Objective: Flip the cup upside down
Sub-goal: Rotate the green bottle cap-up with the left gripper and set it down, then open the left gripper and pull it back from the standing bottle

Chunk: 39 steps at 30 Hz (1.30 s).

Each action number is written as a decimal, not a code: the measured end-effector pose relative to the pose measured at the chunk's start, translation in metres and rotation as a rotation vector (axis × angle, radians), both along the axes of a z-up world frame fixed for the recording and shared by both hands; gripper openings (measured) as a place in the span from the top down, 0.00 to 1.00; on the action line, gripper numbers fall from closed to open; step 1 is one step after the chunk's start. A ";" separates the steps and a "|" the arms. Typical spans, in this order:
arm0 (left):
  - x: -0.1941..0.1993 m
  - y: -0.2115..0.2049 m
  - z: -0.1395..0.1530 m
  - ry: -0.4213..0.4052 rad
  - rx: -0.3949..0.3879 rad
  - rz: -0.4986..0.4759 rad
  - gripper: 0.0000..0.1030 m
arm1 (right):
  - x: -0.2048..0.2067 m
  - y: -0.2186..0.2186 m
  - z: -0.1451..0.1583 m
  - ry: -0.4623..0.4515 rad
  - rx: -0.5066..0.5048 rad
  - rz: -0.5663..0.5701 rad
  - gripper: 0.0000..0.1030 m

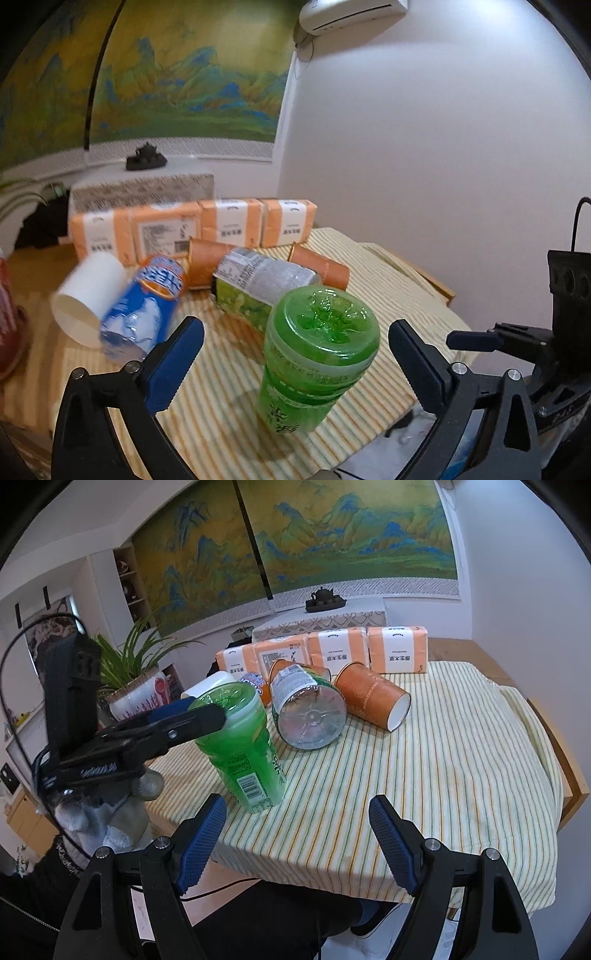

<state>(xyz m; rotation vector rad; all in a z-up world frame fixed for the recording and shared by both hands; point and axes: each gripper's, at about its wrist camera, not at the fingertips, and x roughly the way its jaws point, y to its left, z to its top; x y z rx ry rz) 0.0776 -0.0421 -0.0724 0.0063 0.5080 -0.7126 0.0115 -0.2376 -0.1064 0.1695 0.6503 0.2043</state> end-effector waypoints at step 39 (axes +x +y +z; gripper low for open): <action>-0.100 0.071 0.055 -0.181 0.090 0.545 0.01 | -0.036 0.034 0.045 -0.298 -0.103 -0.222 0.12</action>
